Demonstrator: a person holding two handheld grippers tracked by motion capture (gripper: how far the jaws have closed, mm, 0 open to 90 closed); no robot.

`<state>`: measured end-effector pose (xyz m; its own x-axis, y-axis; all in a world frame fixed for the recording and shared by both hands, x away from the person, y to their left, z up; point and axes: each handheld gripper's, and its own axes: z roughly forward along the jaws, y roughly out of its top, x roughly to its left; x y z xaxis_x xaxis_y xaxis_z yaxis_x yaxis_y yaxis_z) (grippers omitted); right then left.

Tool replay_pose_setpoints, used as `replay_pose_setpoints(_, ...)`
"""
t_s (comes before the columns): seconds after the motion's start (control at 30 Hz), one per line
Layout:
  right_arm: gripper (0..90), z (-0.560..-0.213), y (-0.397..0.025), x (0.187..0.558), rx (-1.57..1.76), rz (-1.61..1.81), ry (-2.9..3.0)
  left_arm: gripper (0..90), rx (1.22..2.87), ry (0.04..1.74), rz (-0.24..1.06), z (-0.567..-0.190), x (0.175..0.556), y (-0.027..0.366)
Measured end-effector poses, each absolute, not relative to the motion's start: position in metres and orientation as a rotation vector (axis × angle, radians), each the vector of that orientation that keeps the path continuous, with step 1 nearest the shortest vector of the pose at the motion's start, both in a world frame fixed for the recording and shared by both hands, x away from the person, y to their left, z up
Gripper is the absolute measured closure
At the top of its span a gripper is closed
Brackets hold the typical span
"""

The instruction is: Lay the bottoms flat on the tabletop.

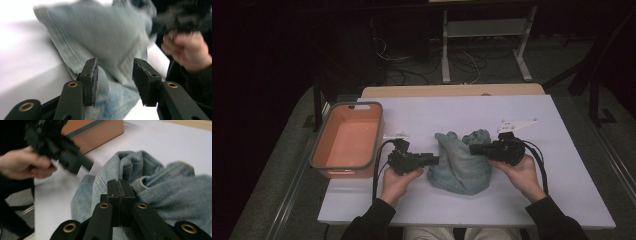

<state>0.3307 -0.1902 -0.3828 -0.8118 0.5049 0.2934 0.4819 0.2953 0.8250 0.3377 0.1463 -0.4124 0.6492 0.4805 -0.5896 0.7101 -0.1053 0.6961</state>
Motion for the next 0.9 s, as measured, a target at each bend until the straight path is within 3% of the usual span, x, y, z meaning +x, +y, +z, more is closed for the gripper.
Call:
replay_pose_setpoints(0.3, 88.8, -0.385, -0.169, 0.31, 0.852, 1.538, 2.595, 43.9, 1.705, 0.862, -0.234, -0.399, 0.337, 0.143)
replay_pose_setpoints(0.9, 88.8, -0.388, -0.147, 0.299, 0.748, 1.471, 2.658, 47.2, 1.816, 0.763, -0.282, -0.383, 0.343, 0.088)
